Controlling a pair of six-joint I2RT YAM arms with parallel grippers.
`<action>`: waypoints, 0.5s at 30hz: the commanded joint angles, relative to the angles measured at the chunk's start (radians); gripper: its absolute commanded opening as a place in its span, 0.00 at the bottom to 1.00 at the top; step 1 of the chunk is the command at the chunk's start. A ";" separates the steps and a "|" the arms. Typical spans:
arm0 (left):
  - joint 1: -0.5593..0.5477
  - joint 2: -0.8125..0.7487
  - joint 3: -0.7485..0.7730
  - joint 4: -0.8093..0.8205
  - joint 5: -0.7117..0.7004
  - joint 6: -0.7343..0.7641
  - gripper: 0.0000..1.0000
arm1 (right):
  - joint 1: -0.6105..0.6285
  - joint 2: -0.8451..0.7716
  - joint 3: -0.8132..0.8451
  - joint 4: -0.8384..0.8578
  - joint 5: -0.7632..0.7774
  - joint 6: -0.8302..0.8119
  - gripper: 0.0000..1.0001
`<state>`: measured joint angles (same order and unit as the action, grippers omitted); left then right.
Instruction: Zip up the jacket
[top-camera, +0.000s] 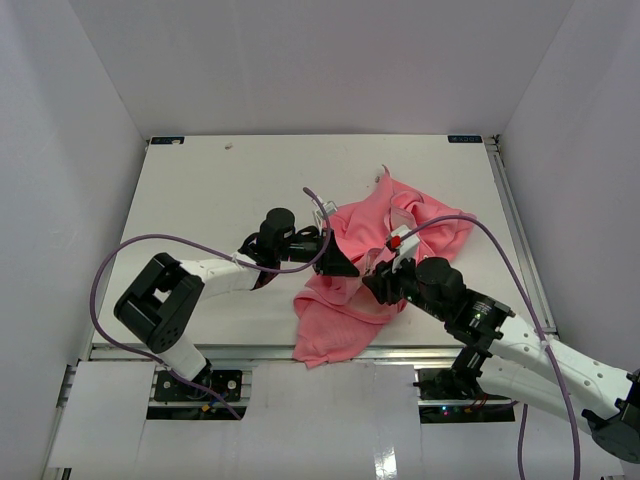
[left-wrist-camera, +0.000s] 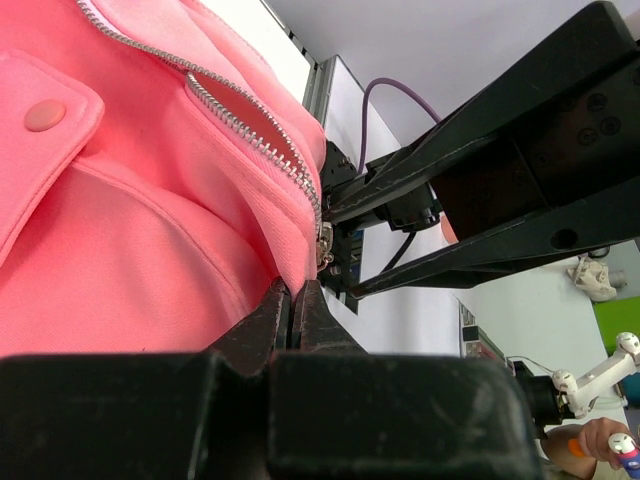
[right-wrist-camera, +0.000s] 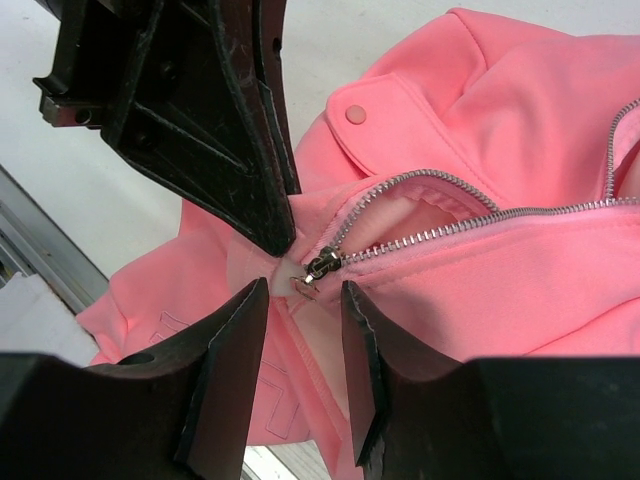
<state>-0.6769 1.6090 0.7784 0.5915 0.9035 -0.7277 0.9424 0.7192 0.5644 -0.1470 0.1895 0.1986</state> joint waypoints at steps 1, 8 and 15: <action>0.004 -0.001 -0.001 0.024 0.016 -0.002 0.00 | -0.005 -0.015 0.000 0.053 -0.036 -0.005 0.42; 0.004 -0.002 -0.001 0.023 0.015 -0.002 0.00 | -0.004 0.016 0.004 0.054 -0.034 0.001 0.41; 0.004 -0.001 0.004 0.021 0.016 -0.002 0.00 | -0.005 0.032 0.003 0.060 -0.026 -0.003 0.41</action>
<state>-0.6769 1.6154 0.7784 0.5919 0.9039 -0.7311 0.9421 0.7414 0.5644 -0.1370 0.1658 0.1993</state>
